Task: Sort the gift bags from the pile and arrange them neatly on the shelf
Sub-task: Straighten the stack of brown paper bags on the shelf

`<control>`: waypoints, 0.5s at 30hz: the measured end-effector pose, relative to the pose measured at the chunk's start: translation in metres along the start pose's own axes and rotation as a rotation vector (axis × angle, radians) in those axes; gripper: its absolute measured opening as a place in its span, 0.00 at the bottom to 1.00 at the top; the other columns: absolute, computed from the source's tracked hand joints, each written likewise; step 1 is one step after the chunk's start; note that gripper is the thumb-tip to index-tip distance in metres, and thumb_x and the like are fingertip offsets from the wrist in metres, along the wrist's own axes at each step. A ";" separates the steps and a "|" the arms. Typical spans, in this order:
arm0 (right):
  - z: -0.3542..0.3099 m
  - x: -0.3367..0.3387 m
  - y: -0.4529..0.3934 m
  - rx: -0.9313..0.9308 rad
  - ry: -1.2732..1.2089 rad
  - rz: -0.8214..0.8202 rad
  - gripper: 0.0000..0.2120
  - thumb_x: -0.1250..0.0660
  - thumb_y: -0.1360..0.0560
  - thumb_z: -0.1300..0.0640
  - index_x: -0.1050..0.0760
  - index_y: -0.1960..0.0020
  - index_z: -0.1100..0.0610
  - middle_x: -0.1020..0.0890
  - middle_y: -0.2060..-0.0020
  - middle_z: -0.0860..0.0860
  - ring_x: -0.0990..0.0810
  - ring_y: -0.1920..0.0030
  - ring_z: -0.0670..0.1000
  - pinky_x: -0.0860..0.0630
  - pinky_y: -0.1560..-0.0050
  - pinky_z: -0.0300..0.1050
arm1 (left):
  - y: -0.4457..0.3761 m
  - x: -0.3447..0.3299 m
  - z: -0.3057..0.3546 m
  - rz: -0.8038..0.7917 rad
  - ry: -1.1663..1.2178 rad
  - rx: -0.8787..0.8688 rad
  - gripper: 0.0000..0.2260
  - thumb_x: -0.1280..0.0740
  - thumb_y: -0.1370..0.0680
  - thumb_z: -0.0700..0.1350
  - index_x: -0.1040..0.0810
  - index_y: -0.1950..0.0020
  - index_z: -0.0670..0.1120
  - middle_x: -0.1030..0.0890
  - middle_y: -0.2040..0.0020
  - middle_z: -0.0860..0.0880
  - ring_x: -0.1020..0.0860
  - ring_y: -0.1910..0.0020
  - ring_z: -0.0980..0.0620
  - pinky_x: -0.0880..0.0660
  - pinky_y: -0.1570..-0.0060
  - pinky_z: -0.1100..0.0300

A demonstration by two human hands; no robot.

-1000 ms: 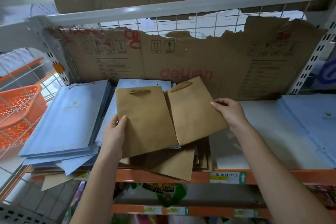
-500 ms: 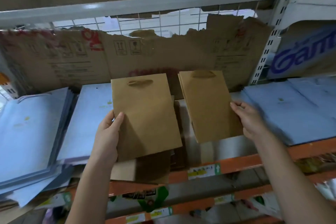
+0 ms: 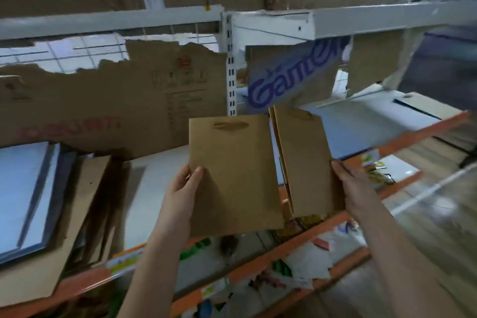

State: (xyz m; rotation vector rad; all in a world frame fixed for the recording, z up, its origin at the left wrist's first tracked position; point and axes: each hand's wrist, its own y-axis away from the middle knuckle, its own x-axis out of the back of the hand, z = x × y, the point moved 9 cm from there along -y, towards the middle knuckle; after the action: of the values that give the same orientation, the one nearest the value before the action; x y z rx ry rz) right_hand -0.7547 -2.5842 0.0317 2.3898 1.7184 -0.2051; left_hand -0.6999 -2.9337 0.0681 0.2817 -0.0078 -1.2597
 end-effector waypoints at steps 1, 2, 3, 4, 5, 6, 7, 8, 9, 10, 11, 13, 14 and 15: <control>-0.004 0.024 -0.007 0.008 -0.012 0.028 0.09 0.29 0.30 0.51 0.22 0.53 0.54 0.16 0.66 0.39 0.19 0.62 0.38 0.23 0.57 0.32 | 0.006 -0.027 -0.003 -0.026 0.003 0.004 0.03 0.36 0.21 0.49 0.26 0.54 0.56 0.24 0.57 0.57 0.26 0.57 0.54 0.31 0.48 0.54; -0.005 0.048 -0.015 0.006 -0.020 0.058 0.04 0.33 0.26 0.56 0.22 0.52 0.55 0.16 0.68 0.39 0.19 0.62 0.39 0.23 0.53 0.35 | 0.006 -0.050 -0.008 -0.046 -0.005 0.013 0.02 0.36 0.21 0.49 0.27 0.52 0.57 0.25 0.57 0.58 0.26 0.58 0.56 0.31 0.48 0.53; -0.008 0.071 -0.020 -0.003 -0.032 0.091 0.05 0.36 0.24 0.59 0.22 0.51 0.56 0.16 0.69 0.40 0.19 0.61 0.42 0.24 0.51 0.39 | 0.007 -0.072 -0.011 -0.050 -0.013 0.023 0.03 0.36 0.22 0.50 0.28 0.50 0.58 0.24 0.57 0.58 0.26 0.57 0.56 0.30 0.48 0.53; -0.010 0.090 -0.024 -0.019 -0.045 0.108 0.05 0.36 0.24 0.59 0.22 0.50 0.56 0.16 0.69 0.40 0.20 0.62 0.42 0.23 0.53 0.39 | 0.004 -0.091 -0.017 -0.064 0.013 0.034 0.04 0.36 0.22 0.50 0.28 0.50 0.59 0.24 0.56 0.58 0.25 0.56 0.54 0.28 0.46 0.51; -0.012 0.111 -0.029 -0.029 -0.044 0.126 0.05 0.36 0.24 0.58 0.22 0.51 0.56 0.16 0.70 0.41 0.19 0.64 0.42 0.22 0.58 0.36 | 0.003 -0.112 -0.020 -0.072 0.016 0.043 0.03 0.35 0.22 0.51 0.27 0.52 0.59 0.23 0.55 0.56 0.24 0.53 0.51 0.27 0.43 0.49; -0.016 0.131 -0.032 -0.035 -0.056 0.146 0.05 0.33 0.26 0.55 0.22 0.52 0.55 0.16 0.70 0.42 0.19 0.66 0.42 0.22 0.64 0.33 | 0.000 -0.132 -0.024 -0.083 0.001 0.043 0.02 0.35 0.22 0.51 0.26 0.54 0.59 0.22 0.53 0.55 0.23 0.51 0.49 0.27 0.41 0.46; -0.021 0.149 -0.037 -0.032 -0.065 0.165 0.08 0.30 0.28 0.52 0.22 0.52 0.55 0.16 0.69 0.42 0.19 0.67 0.41 0.22 0.68 0.32 | -0.001 -0.154 -0.027 -0.089 -0.021 0.048 0.02 0.35 0.22 0.52 0.26 0.54 0.60 0.22 0.53 0.54 0.23 0.50 0.48 0.27 0.41 0.46; -0.025 0.169 -0.042 -0.042 -0.056 0.187 0.11 0.29 0.30 0.49 0.22 0.52 0.55 0.16 0.69 0.42 0.20 0.67 0.40 0.23 0.69 0.32 | -0.004 -0.176 -0.031 -0.100 -0.023 0.048 0.02 0.35 0.22 0.51 0.27 0.54 0.59 0.23 0.54 0.54 0.24 0.52 0.49 0.27 0.43 0.48; -0.028 0.189 -0.049 -0.042 -0.046 0.214 0.08 0.31 0.28 0.50 0.22 0.53 0.54 0.16 0.69 0.41 0.20 0.68 0.39 0.24 0.69 0.31 | -0.004 -0.197 -0.033 -0.099 -0.035 0.043 0.02 0.36 0.22 0.51 0.27 0.53 0.59 0.24 0.56 0.55 0.24 0.55 0.52 0.27 0.48 0.52; -0.031 0.208 -0.056 -0.039 -0.028 0.239 0.05 0.34 0.25 0.53 0.22 0.54 0.54 0.17 0.70 0.40 0.20 0.68 0.39 0.24 0.68 0.32 | -0.007 -0.217 -0.035 -0.108 -0.046 0.036 0.02 0.36 0.21 0.50 0.26 0.52 0.58 0.25 0.57 0.55 0.25 0.57 0.53 0.27 0.50 0.53; -0.034 0.228 -0.065 -0.030 -0.020 0.256 0.05 0.36 0.24 0.55 0.22 0.55 0.53 0.17 0.70 0.40 0.20 0.66 0.41 0.23 0.64 0.35 | -0.010 -0.239 -0.038 -0.120 -0.073 0.034 0.04 0.37 0.21 0.50 0.25 0.48 0.57 0.25 0.56 0.55 0.25 0.56 0.51 0.27 0.48 0.52; -0.040 0.264 -0.083 -0.030 0.002 0.297 0.06 0.36 0.23 0.56 0.21 0.51 0.54 0.16 0.63 0.44 0.22 0.60 0.46 0.25 0.57 0.41 | -0.024 -0.285 -0.048 -0.164 -0.120 0.030 0.17 0.37 0.21 0.52 0.29 0.33 0.53 0.26 0.46 0.52 0.26 0.46 0.48 0.29 0.38 0.48; -0.042 0.282 -0.093 -0.034 0.004 0.324 0.09 0.36 0.24 0.55 0.22 0.46 0.57 0.16 0.58 0.47 0.23 0.58 0.47 0.26 0.56 0.42 | -0.034 -0.307 -0.053 -0.176 -0.148 0.022 0.21 0.37 0.21 0.52 0.32 0.29 0.52 0.27 0.41 0.51 0.27 0.42 0.47 0.31 0.35 0.47; -0.046 0.299 -0.103 -0.030 -0.005 0.347 0.12 0.36 0.24 0.55 0.23 0.43 0.58 0.18 0.54 0.50 0.24 0.57 0.47 0.27 0.57 0.42 | -0.042 -0.327 -0.057 -0.168 -0.174 0.016 0.22 0.37 0.21 0.52 0.34 0.28 0.51 0.28 0.37 0.50 0.29 0.38 0.46 0.33 0.34 0.47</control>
State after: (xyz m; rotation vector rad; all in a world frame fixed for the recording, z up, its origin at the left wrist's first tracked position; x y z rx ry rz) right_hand -0.7574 -2.2661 0.0028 2.6088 1.2642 -0.1316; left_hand -0.8322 -2.6267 0.0524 0.1880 -0.1460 -1.4491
